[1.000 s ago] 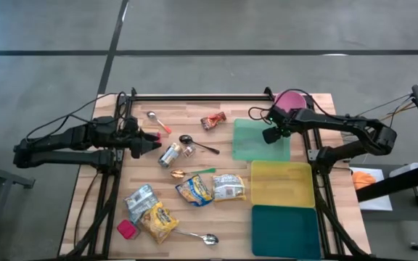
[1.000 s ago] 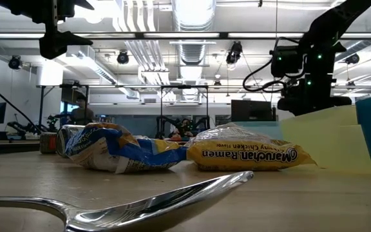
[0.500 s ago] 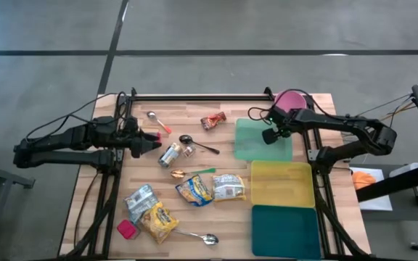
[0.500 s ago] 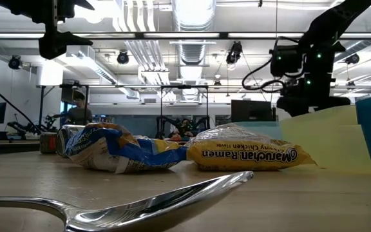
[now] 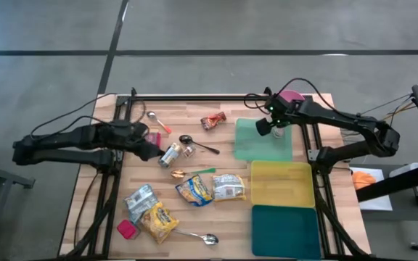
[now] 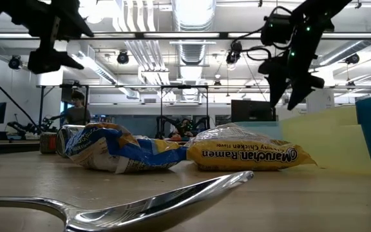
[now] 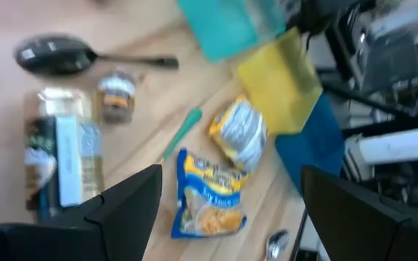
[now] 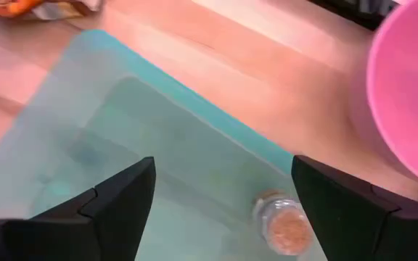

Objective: Pick & Place Food Item
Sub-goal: Put the orange spoon into the yellow bin

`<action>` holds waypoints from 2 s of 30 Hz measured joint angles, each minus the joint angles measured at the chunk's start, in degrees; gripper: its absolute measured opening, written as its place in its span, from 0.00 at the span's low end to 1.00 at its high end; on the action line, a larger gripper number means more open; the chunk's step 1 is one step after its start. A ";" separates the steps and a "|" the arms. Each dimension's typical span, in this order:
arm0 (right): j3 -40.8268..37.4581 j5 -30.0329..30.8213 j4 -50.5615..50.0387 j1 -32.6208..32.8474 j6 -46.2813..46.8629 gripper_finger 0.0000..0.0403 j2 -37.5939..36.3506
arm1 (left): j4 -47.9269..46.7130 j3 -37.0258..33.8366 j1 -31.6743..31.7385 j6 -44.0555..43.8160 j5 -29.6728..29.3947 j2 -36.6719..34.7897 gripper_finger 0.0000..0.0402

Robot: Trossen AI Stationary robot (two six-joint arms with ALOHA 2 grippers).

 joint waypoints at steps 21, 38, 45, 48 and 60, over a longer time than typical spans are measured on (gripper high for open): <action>0.94 -0.13 0.13 8.00 1.33 0.79 0.00 | -11.24 8.53 4.15 4.09 0.09 9.66 0.83; 0.84 -0.37 0.57 8.61 1.61 0.79 0.00 | -31.35 23.57 22.88 12.11 -11.10 30.54 0.83; 0.79 -0.41 1.19 10.77 1.98 0.79 0.00 | -24.69 23.16 35.30 8.52 -8.72 37.39 0.83; 0.79 -0.40 1.83 11.51 1.98 0.79 0.00 | -20.57 22.86 36.99 6.63 -8.71 39.48 0.83; 0.77 -0.33 6.83 14.28 2.55 0.79 0.00 | -18.45 23.67 39.82 -6.30 -10.90 51.27 0.83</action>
